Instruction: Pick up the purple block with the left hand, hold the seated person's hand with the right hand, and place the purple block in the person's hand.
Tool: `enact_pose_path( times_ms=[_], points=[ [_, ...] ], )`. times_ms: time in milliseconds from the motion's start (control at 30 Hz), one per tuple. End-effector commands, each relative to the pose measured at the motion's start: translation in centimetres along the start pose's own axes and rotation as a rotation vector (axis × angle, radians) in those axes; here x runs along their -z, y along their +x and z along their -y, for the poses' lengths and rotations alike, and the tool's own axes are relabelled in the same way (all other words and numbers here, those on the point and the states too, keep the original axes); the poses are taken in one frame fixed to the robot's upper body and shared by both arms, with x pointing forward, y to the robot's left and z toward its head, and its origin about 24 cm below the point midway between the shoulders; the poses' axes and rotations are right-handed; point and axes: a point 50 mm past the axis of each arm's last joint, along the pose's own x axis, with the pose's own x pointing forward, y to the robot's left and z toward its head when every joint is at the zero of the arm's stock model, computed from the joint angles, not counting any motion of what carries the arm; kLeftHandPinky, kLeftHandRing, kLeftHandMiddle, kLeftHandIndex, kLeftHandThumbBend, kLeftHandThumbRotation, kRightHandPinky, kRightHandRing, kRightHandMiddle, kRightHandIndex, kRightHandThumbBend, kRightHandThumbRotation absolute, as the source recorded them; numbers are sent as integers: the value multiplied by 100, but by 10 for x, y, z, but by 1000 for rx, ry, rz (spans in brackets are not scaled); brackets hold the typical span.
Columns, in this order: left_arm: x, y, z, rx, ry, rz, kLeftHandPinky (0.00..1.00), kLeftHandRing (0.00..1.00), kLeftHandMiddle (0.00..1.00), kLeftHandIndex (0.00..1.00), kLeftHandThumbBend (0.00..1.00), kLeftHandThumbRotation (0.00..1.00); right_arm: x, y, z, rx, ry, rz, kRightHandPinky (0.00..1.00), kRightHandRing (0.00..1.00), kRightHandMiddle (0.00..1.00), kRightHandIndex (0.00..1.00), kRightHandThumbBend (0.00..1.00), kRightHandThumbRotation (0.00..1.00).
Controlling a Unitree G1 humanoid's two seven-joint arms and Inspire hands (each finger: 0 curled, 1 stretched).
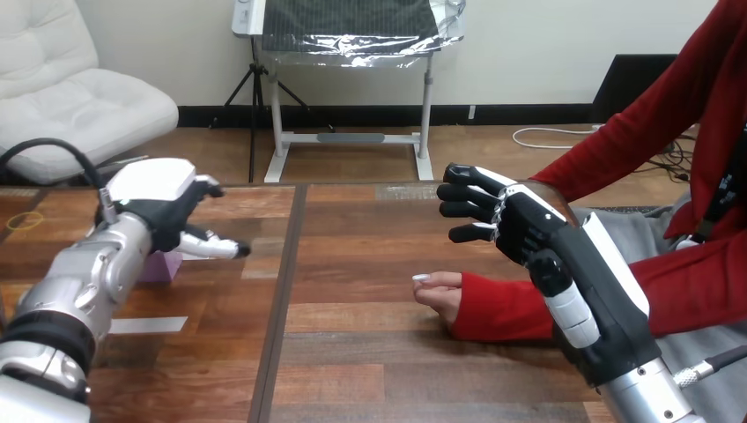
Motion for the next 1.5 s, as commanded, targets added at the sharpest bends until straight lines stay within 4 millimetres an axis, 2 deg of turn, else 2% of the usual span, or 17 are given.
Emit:
enact_pose_path(
  times_ms=[0,1467],
  points=[
    [-7,8,-45,-132,-11,6,80,82,85,85,72,59,-8,10,5,18,-11,77,71,80,82,83,100,100],
    [11,6,-46,-148,-165,-107,83,83,84,84,66,46,-9,11,4,3,-22,67,69,78,80,82,100,100]
  ],
)
